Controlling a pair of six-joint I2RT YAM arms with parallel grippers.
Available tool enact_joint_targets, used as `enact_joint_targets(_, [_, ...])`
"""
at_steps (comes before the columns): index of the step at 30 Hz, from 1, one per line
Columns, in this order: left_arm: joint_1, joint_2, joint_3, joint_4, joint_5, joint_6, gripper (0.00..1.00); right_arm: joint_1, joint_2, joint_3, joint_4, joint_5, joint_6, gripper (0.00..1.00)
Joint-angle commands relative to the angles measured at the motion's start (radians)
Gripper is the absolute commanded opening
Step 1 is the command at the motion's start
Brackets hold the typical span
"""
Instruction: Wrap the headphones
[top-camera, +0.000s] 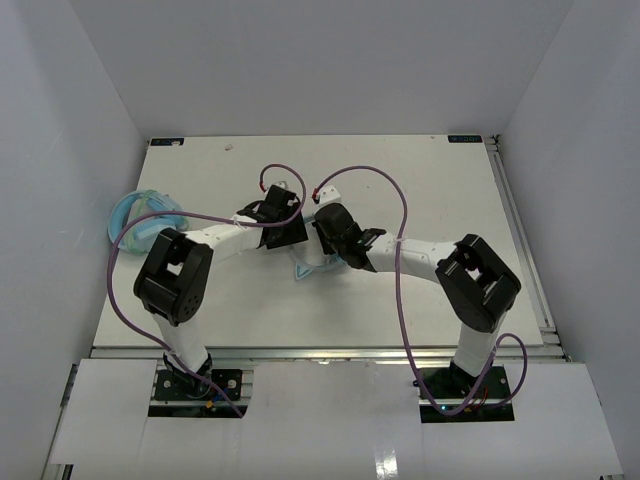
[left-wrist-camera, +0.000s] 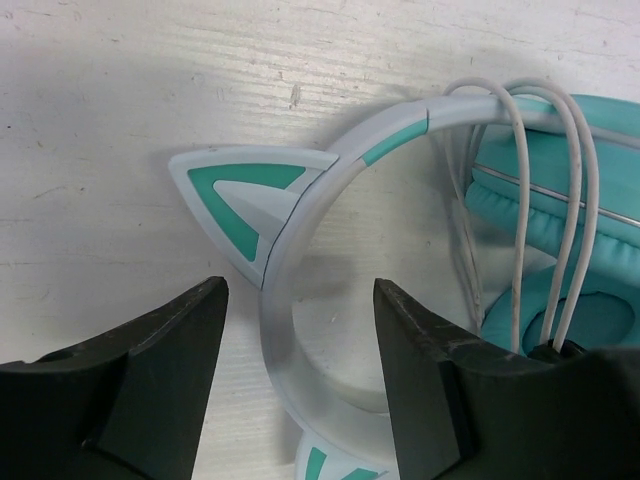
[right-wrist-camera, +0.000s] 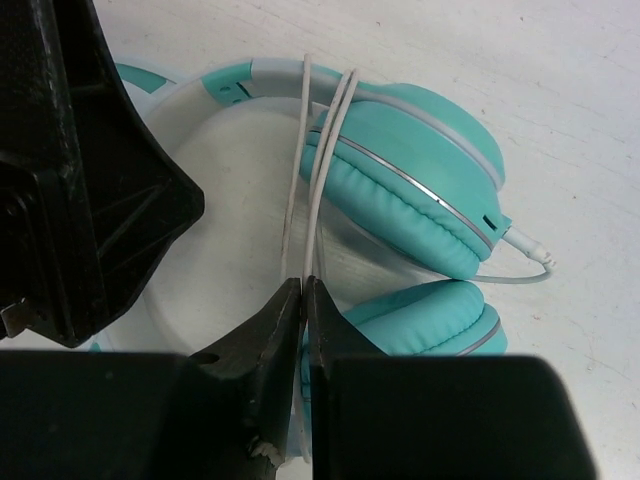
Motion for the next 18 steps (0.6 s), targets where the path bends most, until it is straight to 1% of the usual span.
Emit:
enact_joint_targets(1, [0.012, -0.073, 0.026, -0.003, -0.033, -0.002, 0.73, -0.005, 0.023, 0.043, 0.006, 0.019, 0.011, 0.16])
enact_joint_targets(7, [0.016, -0.138, 0.013, -0.028, -0.108, -0.024, 0.75, -0.006, 0.015, 0.049, 0.005, 0.023, 0.01, 0.22])
enact_joint_targets(18, [0.016, -0.187, 0.004, -0.049, -0.148, -0.028, 0.77, -0.005, -0.037, 0.044, 0.003, 0.019, 0.01, 0.34])
